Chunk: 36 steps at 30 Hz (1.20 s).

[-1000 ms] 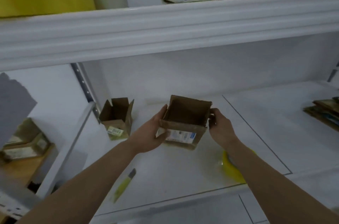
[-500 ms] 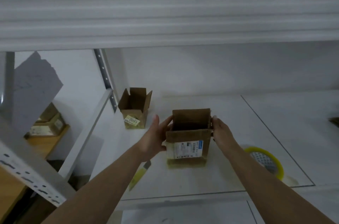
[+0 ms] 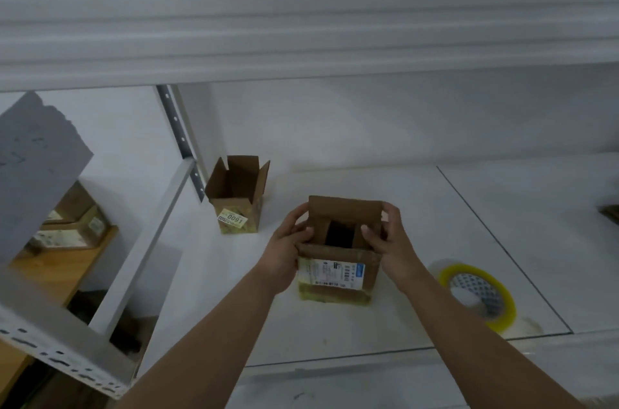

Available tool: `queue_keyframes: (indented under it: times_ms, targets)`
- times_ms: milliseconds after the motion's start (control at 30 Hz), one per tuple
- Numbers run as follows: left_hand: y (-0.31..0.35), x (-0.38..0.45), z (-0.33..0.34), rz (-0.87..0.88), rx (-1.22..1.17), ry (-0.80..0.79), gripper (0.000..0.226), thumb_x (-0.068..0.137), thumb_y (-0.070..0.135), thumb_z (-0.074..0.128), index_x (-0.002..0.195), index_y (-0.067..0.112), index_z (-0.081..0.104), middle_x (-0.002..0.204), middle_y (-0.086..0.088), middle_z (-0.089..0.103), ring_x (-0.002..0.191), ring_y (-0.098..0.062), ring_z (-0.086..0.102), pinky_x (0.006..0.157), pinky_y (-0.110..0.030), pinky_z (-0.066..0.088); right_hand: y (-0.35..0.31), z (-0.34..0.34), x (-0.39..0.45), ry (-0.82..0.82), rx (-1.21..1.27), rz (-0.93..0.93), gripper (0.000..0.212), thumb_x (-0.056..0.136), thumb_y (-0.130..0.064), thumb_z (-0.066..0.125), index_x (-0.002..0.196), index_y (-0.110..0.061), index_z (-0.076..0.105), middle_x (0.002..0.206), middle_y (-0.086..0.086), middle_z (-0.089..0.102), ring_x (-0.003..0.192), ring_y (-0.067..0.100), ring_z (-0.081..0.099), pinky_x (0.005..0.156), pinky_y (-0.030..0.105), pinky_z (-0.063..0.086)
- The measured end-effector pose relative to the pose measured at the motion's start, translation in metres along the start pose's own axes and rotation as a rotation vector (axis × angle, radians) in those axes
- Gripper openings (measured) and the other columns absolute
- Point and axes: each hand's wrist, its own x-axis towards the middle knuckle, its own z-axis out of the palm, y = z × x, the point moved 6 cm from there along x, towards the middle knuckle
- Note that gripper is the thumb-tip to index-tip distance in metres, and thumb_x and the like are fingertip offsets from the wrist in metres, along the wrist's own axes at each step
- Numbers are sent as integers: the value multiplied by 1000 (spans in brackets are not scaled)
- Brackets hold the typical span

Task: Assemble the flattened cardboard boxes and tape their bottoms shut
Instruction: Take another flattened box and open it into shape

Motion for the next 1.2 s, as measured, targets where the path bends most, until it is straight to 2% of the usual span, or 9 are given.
queue_keyframes:
  times_ms: [100,167,300,467,667,867,1033,1133,1200]
  targets:
    - [1,2,0,58,-36,76,42,97,-5,35,126,19,54,117,-18,65,83,-26,69,61,-32,56,-2,-2,3,22,-72,-134,28,94,-8,61,117,-21,51,109,7,64,102,25,63,79,38,56]
    - [1,1,1,78,-8,147,35,96,-6,35,109,18,58,108,-18,64,78,-25,66,58,-31,54,-3,-2,0,50,-87,-138,15,89,-25,69,97,-17,60,91,2,65,89,24,61,76,38,52]
    - [-1,2,3,90,55,273,34,93,-6,34,81,19,54,88,-8,60,79,-27,56,62,-32,47,-5,-2,-3,76,65,-70,82,74,-74,60,93,6,59,89,13,66,86,26,64,80,37,52]
    - [-4,4,-1,58,110,359,34,92,0,35,76,22,55,82,-7,58,79,-26,54,65,-33,46,4,1,-4,-61,74,111,98,54,-98,46,105,-17,67,113,11,68,110,27,62,99,45,46]
    - [-4,2,-4,119,219,435,28,90,14,32,76,21,55,86,-9,57,83,-27,53,71,-34,44,-11,8,-6,-241,-62,195,54,74,-57,71,112,-21,62,109,4,65,102,20,63,87,30,50]
    - [3,-2,-2,119,353,379,33,101,14,35,78,16,59,93,-8,60,91,-25,53,77,-33,45,-6,1,-5,51,-156,147,6,85,-22,74,89,-21,70,101,14,66,90,26,65,62,30,58]
    - [37,-4,11,387,1078,279,24,101,26,43,114,20,63,134,-2,50,128,-20,43,106,-36,35,-5,1,-2,65,-241,83,6,86,-18,73,83,-17,68,86,17,65,76,25,63,61,35,57]
    - [19,-4,46,385,1645,-50,50,103,41,26,150,24,29,161,2,16,150,-21,4,118,-51,7,-9,2,-2,56,-317,-8,12,88,-19,71,77,-19,65,66,-11,61,65,12,55,61,25,48]
    - [2,-3,49,265,1870,-149,57,102,49,14,155,27,7,163,5,1,150,-21,-5,119,-53,6,-14,3,-3,34,-412,-64,14,93,-22,65,79,-22,67,65,-19,61,67,7,55,64,21,45]
